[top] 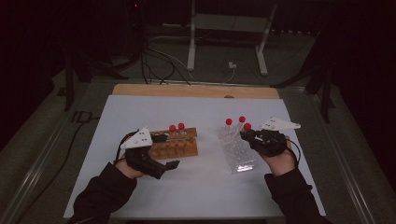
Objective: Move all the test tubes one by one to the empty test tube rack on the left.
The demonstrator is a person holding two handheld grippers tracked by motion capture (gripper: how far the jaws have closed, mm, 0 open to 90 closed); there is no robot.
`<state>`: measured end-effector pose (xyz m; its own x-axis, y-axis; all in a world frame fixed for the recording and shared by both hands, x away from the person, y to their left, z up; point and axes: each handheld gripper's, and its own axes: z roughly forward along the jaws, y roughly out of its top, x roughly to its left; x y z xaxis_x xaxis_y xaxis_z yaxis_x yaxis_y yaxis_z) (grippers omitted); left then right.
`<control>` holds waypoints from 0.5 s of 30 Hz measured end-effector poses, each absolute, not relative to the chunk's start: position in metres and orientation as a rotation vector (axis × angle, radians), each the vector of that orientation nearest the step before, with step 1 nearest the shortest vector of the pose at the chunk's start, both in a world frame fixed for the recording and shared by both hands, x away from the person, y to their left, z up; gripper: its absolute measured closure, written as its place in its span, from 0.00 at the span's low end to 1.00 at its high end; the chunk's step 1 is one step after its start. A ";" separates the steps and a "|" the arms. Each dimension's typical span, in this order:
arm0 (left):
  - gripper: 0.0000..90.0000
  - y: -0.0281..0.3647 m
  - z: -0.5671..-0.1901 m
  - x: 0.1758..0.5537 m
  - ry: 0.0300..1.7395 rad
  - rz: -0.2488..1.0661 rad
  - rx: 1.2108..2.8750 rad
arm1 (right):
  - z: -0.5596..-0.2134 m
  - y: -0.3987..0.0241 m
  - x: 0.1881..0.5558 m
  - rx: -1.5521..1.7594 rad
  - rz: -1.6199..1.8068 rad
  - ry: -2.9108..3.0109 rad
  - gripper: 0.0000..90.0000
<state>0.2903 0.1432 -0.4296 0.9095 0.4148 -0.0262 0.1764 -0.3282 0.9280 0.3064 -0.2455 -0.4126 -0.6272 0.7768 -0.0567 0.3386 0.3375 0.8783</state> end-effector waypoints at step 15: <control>0.02 0.132 -0.426 0.288 0.392 0.255 1.935 | -0.429 -0.205 0.295 0.870 1.250 2.306 0.83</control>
<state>0.2880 0.1317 -0.4265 0.9224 0.3863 -0.0048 0.1527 -0.3530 0.9231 0.2950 -0.2054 -0.4287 -0.7383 0.6737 -0.0332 0.3397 0.4139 0.8446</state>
